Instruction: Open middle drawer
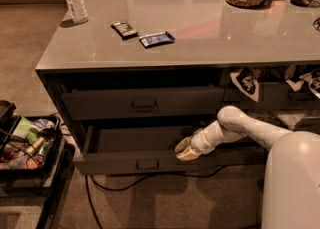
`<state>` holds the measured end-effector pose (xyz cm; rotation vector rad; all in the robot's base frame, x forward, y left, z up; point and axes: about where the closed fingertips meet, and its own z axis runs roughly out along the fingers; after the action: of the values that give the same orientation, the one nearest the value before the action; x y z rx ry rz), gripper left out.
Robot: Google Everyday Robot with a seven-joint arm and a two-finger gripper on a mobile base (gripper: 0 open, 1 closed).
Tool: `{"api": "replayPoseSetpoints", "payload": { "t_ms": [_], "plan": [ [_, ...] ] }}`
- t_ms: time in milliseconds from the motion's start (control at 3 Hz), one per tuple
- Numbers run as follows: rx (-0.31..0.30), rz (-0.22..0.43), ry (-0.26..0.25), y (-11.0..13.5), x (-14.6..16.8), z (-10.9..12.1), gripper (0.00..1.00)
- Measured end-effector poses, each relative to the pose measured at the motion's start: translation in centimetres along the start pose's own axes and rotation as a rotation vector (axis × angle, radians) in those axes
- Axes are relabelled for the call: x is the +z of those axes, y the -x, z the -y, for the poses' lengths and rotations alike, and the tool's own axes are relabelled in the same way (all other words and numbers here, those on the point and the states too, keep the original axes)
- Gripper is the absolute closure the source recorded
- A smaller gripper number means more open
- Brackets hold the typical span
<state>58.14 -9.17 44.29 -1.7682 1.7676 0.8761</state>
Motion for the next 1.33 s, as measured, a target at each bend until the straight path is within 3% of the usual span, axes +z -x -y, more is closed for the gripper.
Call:
{"api": "replayPoseSetpoints", "payload": {
  "t_ms": [333, 667, 1000, 1333],
  "plan": [
    [0.0, 0.0, 0.0, -0.2, -0.3, -0.1, 0.59],
    [0.002, 0.012, 0.038, 0.0, 0.1, -1.4, 0.37],
    [0.001, 0.037, 0.123, 0.6, 1.0, -4.1, 0.14],
    [-0.013, 0.052, 0.156, 1.2, 1.4, -5.6, 0.0]
  ]
}}
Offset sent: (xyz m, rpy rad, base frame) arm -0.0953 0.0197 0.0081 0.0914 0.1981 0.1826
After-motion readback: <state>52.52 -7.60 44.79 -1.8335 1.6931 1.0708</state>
